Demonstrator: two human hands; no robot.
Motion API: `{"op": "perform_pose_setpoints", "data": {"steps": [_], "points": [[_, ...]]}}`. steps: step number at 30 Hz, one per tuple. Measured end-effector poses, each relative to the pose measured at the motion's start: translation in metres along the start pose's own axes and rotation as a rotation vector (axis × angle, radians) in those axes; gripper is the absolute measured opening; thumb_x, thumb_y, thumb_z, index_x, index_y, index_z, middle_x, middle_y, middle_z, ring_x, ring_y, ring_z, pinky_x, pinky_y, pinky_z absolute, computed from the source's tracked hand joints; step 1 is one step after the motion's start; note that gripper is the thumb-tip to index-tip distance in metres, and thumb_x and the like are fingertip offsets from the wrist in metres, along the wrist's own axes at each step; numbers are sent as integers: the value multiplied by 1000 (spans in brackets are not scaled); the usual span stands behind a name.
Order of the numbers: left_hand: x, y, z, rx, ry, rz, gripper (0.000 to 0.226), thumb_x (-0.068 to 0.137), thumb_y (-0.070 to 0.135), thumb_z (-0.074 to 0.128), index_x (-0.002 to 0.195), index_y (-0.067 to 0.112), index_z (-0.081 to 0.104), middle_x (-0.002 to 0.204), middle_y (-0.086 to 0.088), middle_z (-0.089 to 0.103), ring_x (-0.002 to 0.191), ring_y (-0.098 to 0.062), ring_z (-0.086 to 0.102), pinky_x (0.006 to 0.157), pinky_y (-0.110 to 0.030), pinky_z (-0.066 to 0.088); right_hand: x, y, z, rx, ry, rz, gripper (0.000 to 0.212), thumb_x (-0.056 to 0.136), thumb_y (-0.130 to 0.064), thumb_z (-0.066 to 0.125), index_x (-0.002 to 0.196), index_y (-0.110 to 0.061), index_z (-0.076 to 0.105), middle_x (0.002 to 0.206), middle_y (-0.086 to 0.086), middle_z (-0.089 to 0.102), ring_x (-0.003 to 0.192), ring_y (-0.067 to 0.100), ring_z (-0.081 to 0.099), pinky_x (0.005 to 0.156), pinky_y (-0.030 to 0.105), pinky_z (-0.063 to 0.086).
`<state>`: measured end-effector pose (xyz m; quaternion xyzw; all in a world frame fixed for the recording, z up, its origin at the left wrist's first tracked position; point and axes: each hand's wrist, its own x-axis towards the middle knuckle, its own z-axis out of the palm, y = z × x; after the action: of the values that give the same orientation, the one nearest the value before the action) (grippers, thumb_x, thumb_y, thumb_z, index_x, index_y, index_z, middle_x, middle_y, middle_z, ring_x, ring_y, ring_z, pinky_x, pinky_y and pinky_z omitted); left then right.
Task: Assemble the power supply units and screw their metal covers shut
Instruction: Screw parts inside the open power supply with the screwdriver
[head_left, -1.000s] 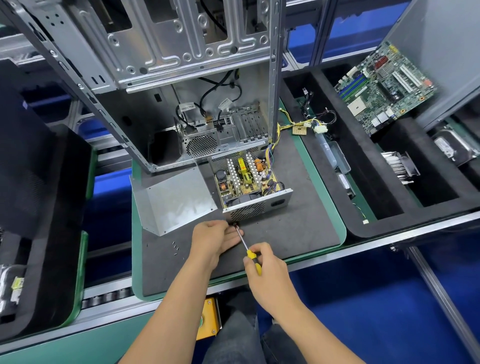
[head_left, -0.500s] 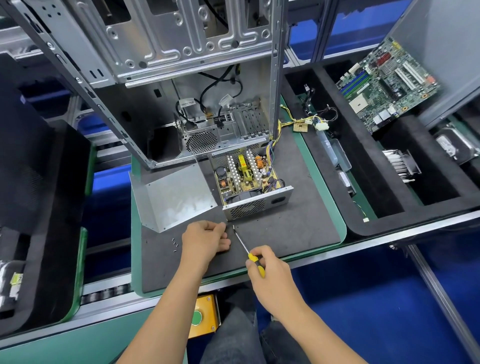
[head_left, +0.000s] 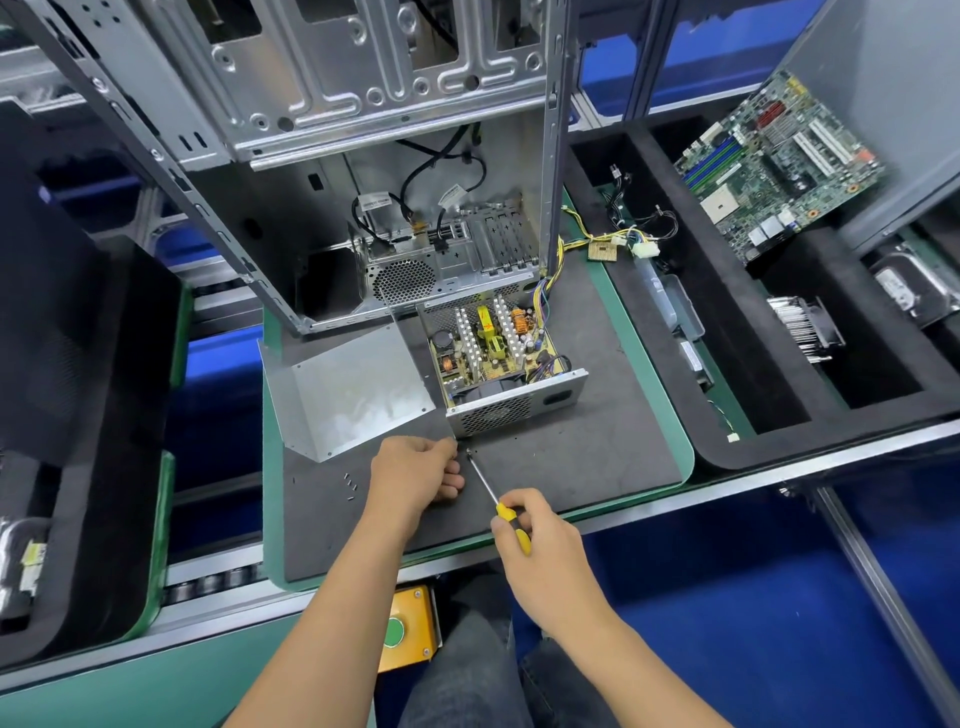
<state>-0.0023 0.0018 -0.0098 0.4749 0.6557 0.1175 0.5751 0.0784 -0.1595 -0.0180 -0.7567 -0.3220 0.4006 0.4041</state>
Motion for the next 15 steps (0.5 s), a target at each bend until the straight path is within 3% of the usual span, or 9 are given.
{"op": "perform_pose_setpoints", "data": {"steps": [4, 7, 15], "points": [[-5, 5, 2, 15, -54, -87, 37, 98, 29, 62, 82, -3, 70, 64, -14, 72, 57, -26, 72, 44, -27, 55, -1, -1, -1, 6, -4, -1, 8, 98, -30, 55, 101, -38, 53, 81, -8, 60, 72, 2, 54, 60, 15, 45], [-8, 7, 1, -31, -136, -163, 40, 100, 28, 57, 86, -7, 69, 71, -21, 73, 66, -34, 74, 51, -35, 61, -2, -2, -3, 0, -10, -3, 8, 98, -31, 55, 102, -38, 53, 83, -9, 61, 73, 1, 55, 60, 15, 45], [-7, 8, 0, -94, -181, -219, 39, 99, 28, 60, 89, -9, 67, 75, -24, 73, 69, -35, 74, 49, -34, 59, -3, -2, -7, -21, -25, 4, 8, 98, -30, 55, 101, -36, 53, 85, -9, 60, 74, -1, 54, 61, 15, 45]]}}
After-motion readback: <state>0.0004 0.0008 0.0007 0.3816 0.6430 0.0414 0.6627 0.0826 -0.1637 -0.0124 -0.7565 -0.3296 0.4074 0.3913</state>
